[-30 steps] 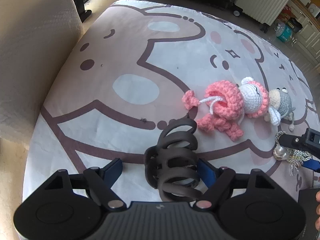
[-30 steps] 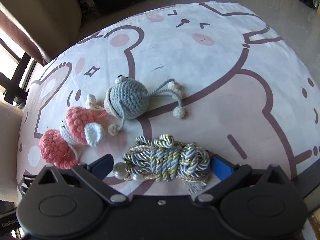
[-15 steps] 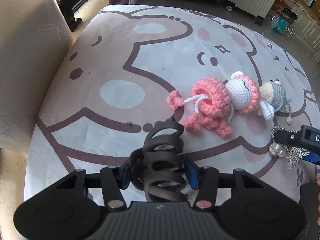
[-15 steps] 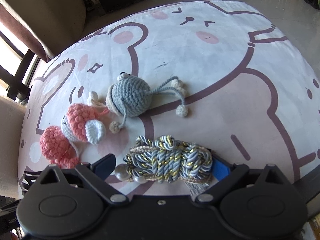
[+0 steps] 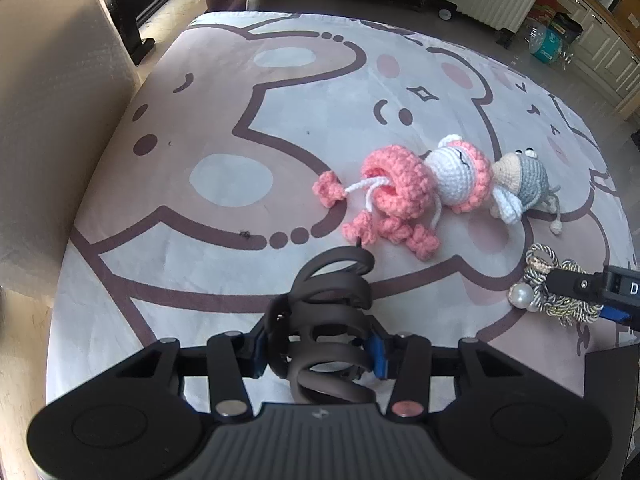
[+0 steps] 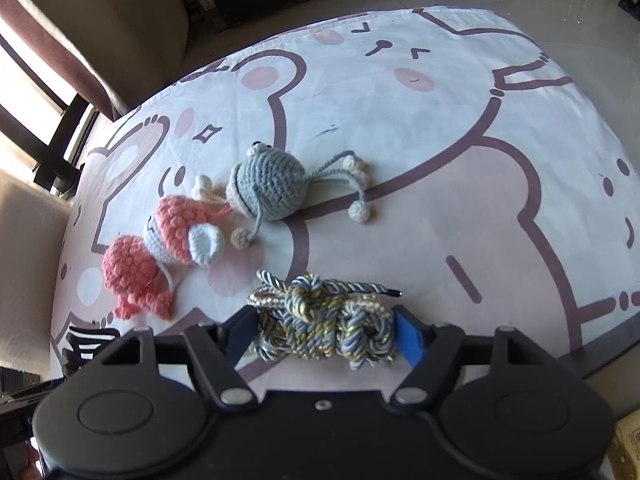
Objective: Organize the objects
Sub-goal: 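Close the left gripper on the brown claw clip while the right gripper grasps the rope toy, then carry the claw clip with the left tool while the right tool carries the rope toy to the black box, then open the left gripper over the black box while the right gripper releases the rope toy inside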
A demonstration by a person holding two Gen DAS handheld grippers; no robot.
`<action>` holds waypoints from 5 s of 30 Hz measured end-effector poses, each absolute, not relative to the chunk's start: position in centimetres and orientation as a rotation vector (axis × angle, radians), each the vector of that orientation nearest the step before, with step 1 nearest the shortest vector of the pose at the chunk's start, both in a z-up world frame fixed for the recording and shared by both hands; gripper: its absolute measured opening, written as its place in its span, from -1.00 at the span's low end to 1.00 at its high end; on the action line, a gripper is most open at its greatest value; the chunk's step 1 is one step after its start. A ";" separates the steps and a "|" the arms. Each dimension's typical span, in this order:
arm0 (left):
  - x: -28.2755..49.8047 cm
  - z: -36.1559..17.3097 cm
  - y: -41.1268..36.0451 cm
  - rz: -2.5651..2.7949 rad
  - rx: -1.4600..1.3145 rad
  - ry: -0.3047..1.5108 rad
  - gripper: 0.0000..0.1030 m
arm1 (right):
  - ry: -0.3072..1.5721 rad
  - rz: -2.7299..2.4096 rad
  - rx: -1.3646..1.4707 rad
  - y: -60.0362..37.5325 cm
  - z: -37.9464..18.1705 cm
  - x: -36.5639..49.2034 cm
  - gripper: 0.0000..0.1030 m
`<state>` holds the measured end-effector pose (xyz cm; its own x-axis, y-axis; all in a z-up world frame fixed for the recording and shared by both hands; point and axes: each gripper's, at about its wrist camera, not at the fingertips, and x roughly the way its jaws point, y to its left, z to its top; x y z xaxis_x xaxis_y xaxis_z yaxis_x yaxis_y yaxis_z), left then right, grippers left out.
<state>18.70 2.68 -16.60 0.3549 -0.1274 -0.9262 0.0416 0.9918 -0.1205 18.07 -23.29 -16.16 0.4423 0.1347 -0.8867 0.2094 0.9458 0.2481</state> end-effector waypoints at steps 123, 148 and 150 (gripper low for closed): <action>8.8 -12.0 -27.2 -0.491 0.172 1.193 0.15 | 1.068 -0.185 0.460 -43.6 -10.2 2.2 -0.01; 7.6 -9.9 -25.7 -0.491 0.143 1.224 0.25 | 1.038 -0.247 0.470 -43.6 -8.2 0.9 0.15; 7.4 -9.7 -25.6 -0.494 0.141 1.235 0.25 | 1.043 -0.250 0.469 -43.5 -8.2 0.6 0.16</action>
